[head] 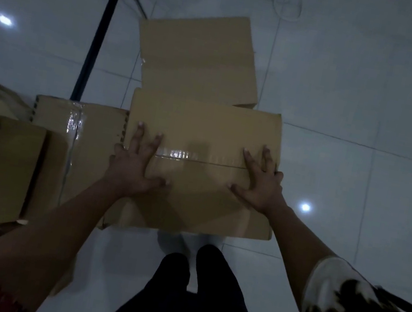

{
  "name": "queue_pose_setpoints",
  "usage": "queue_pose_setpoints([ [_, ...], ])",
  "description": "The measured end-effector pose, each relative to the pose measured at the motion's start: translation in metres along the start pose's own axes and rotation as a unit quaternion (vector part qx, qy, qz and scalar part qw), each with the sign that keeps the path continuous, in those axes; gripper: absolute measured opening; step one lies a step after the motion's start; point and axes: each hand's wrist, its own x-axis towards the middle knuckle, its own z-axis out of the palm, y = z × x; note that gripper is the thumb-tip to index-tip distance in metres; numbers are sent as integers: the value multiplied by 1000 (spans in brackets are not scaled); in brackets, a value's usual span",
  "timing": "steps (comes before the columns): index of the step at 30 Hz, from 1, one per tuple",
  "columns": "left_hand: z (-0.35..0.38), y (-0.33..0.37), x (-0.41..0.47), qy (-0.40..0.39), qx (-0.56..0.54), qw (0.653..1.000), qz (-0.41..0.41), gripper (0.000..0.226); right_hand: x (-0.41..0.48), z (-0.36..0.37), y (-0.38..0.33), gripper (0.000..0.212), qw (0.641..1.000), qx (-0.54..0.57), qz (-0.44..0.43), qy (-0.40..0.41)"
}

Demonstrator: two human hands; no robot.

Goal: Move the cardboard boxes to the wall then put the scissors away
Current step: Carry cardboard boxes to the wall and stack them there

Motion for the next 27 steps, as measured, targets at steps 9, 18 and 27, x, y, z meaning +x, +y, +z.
queue_pose_setpoints([
  [9, -121, 144, -59, 25, 26, 996, 78, 127, -129, -144, 23, 99, 993, 13, 53, 106],
  [18, -188, 312, -91, 23, 105, 974, 197, 123, -266, -230, 72, 89, 953, 100, 186, 219],
  [27, -165, 496, -112, -30, 182, 919, 349, 124, -400, -239, 165, 83, 880, 178, 317, 305],
])
